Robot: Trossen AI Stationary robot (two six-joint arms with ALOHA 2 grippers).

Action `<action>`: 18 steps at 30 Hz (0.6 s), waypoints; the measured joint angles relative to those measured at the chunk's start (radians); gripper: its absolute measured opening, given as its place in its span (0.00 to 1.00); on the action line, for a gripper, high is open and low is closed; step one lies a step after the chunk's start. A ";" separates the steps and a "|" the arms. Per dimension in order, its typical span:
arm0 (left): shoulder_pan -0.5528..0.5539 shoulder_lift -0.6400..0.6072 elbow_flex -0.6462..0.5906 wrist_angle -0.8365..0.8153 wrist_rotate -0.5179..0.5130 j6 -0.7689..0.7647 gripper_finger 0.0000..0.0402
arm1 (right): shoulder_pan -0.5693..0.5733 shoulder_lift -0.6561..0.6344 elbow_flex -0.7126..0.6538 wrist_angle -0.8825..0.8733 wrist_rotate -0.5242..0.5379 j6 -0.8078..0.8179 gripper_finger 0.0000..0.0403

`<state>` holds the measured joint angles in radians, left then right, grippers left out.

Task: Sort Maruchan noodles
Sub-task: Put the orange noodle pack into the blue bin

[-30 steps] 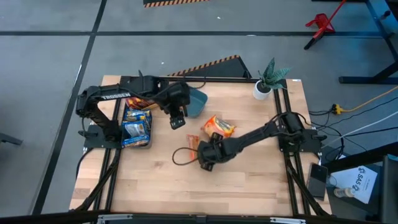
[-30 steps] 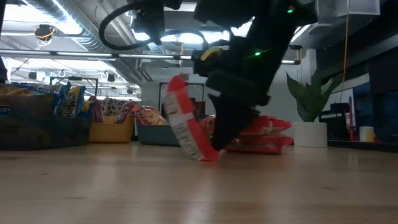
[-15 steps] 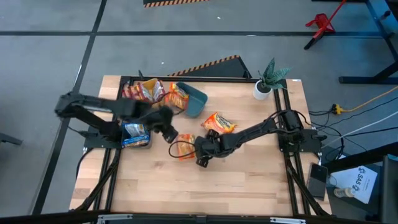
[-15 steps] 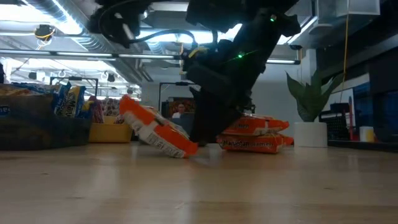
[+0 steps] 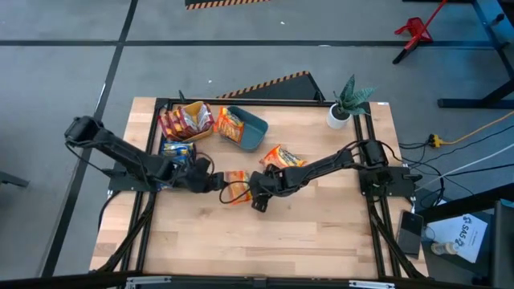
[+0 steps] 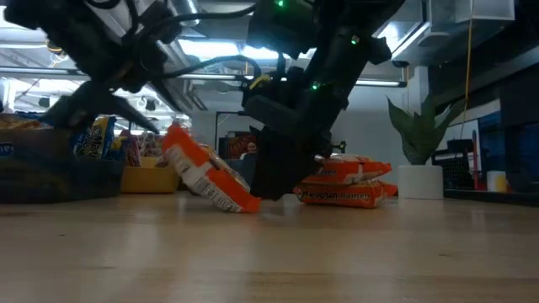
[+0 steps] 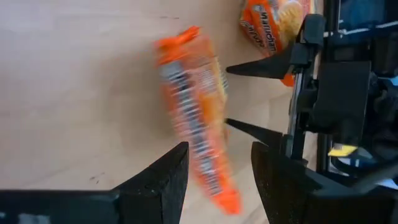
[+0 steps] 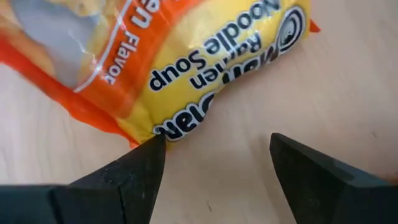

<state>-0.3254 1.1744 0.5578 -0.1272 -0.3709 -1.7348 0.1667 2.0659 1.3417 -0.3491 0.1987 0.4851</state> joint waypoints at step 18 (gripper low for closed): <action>-0.060 0.064 -0.037 0.016 -0.102 -0.144 0.43 | -0.011 0.029 0.000 0.063 -0.064 -0.042 0.69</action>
<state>-0.3853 1.2386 0.5213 -0.1110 -0.4725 -1.8785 0.1558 2.0953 1.3418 -0.2863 0.1348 0.4432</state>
